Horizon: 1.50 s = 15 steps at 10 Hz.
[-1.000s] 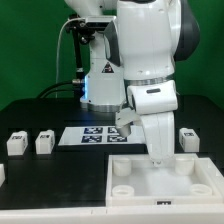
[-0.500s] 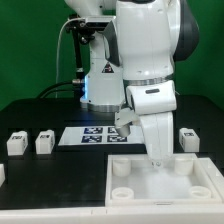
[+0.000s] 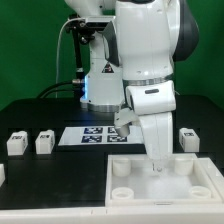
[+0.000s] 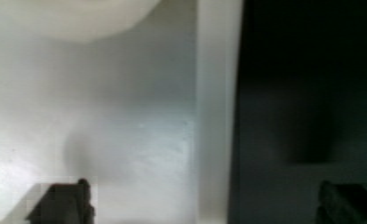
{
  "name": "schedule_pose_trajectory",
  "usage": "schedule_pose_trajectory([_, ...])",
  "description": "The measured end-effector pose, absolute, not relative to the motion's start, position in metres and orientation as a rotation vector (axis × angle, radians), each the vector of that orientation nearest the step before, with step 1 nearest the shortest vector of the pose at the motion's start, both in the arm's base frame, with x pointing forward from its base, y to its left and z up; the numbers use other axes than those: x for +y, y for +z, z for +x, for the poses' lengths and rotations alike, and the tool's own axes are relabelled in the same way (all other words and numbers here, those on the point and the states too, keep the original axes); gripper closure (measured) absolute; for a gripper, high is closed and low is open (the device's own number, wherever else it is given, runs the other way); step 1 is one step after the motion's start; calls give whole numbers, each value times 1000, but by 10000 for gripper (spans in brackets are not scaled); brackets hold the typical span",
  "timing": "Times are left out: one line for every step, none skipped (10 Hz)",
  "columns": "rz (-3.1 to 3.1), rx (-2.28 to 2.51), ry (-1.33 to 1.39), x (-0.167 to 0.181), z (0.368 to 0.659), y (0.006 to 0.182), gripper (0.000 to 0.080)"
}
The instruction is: Assemble one leg
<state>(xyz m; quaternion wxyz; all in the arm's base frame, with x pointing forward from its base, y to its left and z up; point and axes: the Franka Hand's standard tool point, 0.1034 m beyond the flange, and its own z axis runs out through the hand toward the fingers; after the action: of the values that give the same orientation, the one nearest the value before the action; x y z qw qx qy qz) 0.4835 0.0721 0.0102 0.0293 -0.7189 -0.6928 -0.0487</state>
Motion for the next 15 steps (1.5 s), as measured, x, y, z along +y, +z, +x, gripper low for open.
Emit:
schedule_pose_trajectory([-2217, -2137, -150, 72, 483, 10, 153])
schedule_pose_trajectory([-2218, -2136, -150, 72, 483, 10, 153])
schedule_pose_trajectory([-2218, -2136, -150, 72, 483, 10, 151])
schedule_pose_trajectory([-2218, -2136, -150, 72, 483, 10, 151])
schedule_pose_trajectory([-2230, -2129, -153, 71, 484, 13, 151])
schedule_pose_trajectory([-2272, -2112, -168, 69, 485, 29, 151])
schedule_pose_trajectory([-2336, -2071, -184, 72, 482, 48, 151])
schedule_pose_trajectory([-2452, -1957, -199, 81, 475, 66, 151])
schedule_pose_trajectory([-2523, -1867, -204, 90, 468, 74, 151])
schedule_pose_trajectory([-2669, -1630, -213, 105, 458, 79, 151])
schedule_pose_trajectory([-2775, -1408, -240, 129, 445, 82, 151])
schedule_pose_trajectory([-2853, -1192, -246, 150, 439, 82, 151])
schedule_pose_trajectory([-2913, -967, -252, 170, 435, 82, 151])
schedule_pose_trajectory([-2936, -819, -279, 173, 435, 78, 151])
schedule_pose_trajectory([-2963, -657, -266, 172, 434, 76, 151])
